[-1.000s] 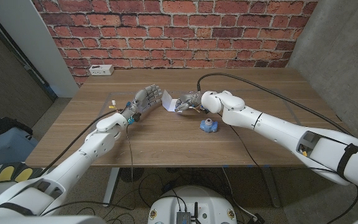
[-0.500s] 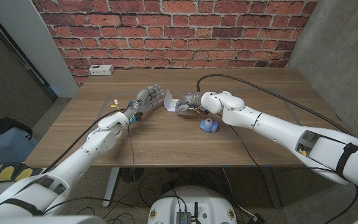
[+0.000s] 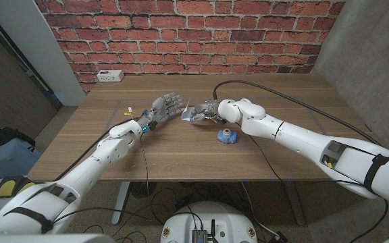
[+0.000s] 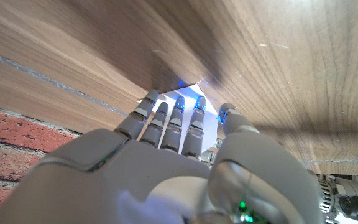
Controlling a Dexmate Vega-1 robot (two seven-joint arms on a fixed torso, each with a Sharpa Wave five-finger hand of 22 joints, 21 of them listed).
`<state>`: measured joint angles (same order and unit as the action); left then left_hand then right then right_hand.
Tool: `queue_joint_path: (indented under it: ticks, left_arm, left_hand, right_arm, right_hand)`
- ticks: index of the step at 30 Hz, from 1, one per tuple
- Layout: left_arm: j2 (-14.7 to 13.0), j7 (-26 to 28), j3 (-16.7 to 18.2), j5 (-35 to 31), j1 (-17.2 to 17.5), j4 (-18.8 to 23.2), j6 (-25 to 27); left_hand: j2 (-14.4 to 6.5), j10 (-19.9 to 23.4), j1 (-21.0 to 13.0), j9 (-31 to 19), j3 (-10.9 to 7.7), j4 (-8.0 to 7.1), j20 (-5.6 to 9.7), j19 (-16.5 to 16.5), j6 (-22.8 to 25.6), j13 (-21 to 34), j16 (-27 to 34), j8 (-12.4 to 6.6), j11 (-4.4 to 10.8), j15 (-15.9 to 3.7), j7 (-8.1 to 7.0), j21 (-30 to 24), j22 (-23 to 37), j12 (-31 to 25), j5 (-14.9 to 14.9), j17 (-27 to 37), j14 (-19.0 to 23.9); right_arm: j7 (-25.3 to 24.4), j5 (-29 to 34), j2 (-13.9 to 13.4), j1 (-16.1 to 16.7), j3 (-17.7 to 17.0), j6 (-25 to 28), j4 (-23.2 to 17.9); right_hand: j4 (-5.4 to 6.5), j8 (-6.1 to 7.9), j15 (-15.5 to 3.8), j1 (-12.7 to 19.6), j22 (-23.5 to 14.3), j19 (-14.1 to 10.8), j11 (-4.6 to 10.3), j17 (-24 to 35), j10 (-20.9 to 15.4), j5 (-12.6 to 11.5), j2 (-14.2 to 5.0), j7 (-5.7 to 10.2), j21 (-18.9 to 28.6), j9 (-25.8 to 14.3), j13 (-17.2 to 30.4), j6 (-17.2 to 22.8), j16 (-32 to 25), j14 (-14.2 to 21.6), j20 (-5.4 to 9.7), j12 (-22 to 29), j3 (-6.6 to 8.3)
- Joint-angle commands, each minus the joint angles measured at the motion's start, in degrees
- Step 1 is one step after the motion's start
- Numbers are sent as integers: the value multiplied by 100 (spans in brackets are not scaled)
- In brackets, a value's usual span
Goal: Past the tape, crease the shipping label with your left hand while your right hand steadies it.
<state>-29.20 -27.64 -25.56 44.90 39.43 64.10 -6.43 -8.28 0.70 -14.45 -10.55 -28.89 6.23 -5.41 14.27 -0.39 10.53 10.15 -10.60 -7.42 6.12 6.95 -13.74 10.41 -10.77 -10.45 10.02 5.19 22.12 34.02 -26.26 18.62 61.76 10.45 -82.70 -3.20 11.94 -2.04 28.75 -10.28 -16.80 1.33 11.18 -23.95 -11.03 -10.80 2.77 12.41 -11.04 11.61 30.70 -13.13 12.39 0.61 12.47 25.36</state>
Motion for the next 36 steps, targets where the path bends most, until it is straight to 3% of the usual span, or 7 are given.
queue_joint_path:
  ticks: [1,12,26,36]
  left_arm:
    - [78,-234,-161,-93,-278,-253,312]
    - [119,-187,-240,-177,-385,-260,515]
    - [164,-110,-304,-261,-450,-218,609]
    - [143,-55,-320,-289,-418,-104,633]
  left_hand:
    - [-92,-69,-24,-5,-67,-35,30,-57,2,22,-23,-16,-2,-9,126,31,16,6,-54,8,-92]
    - [-89,-300,-7,-1,-117,-80,75,-258,-203,19,-49,43,32,-2,99,130,18,40,-75,8,-338]
    - [-13,-542,70,6,-99,-126,83,-414,-436,16,-39,68,62,-27,33,192,23,53,-49,7,-530]
    - [10,-551,94,7,-88,-135,80,-423,-447,15,-27,53,66,-33,28,192,24,34,-38,6,-547]
  right_arm:
    - [-161,-81,-49,38,-105,-85,-1]
    - [-329,-164,-197,148,-291,-78,-191]
    - [-779,-148,-655,572,-814,404,-959]
    - [-1126,-172,-820,790,-1078,612,-1227]
  right_hand:
    - [-1,-9,-671,50,-6,-47,-1,15,-68,10,2,12,2,-14,9,66,-25,54,20,8,34]
    - [6,-21,-620,61,-6,-88,-28,17,-87,10,0,26,11,-15,9,71,-36,103,68,4,35]
    - [9,-27,-560,70,-6,-135,-14,20,-106,11,11,12,21,-15,9,87,-54,168,36,-1,31]
    - [12,-50,-524,76,-6,-141,-20,25,-97,10,11,35,17,-15,8,49,-45,159,15,-14,28]
